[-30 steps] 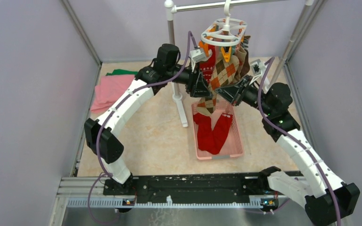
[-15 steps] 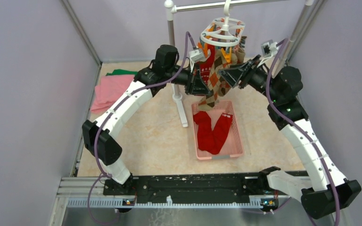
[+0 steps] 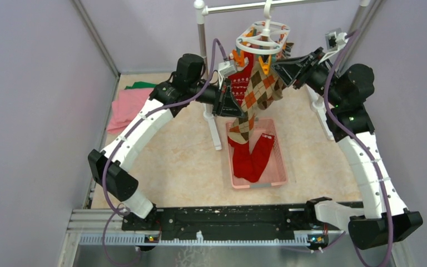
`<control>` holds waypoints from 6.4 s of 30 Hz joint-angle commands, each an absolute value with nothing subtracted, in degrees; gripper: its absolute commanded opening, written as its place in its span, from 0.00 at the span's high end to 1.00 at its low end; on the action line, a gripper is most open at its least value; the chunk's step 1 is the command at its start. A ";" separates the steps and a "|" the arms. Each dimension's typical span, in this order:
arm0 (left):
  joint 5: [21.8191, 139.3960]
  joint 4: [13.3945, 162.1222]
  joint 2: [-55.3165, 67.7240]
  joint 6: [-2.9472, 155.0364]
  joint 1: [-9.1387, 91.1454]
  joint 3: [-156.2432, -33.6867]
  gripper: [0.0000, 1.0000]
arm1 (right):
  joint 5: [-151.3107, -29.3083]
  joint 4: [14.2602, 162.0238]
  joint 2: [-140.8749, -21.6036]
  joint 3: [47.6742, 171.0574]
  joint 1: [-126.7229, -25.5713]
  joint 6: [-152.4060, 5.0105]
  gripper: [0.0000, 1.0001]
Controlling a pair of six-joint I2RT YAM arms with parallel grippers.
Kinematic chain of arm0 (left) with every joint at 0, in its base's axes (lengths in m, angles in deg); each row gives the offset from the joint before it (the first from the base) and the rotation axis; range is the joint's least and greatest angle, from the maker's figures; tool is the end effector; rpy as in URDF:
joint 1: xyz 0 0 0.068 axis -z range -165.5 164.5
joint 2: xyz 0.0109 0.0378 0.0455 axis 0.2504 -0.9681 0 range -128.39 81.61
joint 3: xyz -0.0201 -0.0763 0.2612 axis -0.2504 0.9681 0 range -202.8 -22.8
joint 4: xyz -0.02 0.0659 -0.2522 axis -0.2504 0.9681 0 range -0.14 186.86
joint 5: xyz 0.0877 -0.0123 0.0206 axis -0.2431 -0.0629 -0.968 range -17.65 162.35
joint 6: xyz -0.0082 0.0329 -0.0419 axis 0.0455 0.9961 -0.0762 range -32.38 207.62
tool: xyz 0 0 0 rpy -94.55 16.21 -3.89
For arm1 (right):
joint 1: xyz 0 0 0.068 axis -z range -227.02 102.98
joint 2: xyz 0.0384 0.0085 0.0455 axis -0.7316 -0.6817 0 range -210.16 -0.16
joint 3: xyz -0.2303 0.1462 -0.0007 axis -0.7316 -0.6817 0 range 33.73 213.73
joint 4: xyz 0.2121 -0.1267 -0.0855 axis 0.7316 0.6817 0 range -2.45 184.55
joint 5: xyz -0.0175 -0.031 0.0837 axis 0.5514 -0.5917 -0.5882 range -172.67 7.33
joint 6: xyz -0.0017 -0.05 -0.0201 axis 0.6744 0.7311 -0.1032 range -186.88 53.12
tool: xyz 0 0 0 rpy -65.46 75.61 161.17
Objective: Remove the socks clipped to the hanger
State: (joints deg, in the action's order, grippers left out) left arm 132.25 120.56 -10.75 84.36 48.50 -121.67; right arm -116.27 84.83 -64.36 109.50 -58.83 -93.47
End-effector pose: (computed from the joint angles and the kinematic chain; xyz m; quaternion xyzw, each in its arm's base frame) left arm 0.2740 -0.2220 0.4271 0.4543 0.6295 -0.5476 0.3121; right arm 0.2246 0.0670 0.4847 -0.1508 0.6120 0.4161 0.6555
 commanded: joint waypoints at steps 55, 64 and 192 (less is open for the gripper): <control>122.77 116.61 -12.98 91.57 49.47 -112.25 0.56 | -105.75 86.95 -72.26 118.40 -67.75 -93.02 1.00; 122.06 110.40 -11.32 88.42 49.69 -110.47 0.01 | -101.31 91.37 -65.88 112.31 -68.02 -90.01 0.40; 134.41 108.95 -15.74 86.44 48.89 -106.87 0.01 | -98.09 85.98 -64.98 105.08 -66.11 -88.25 0.35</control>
State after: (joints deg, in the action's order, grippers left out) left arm 135.83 112.10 -17.39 82.72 48.26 -108.94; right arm -108.95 79.78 -74.11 109.94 -66.00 -94.32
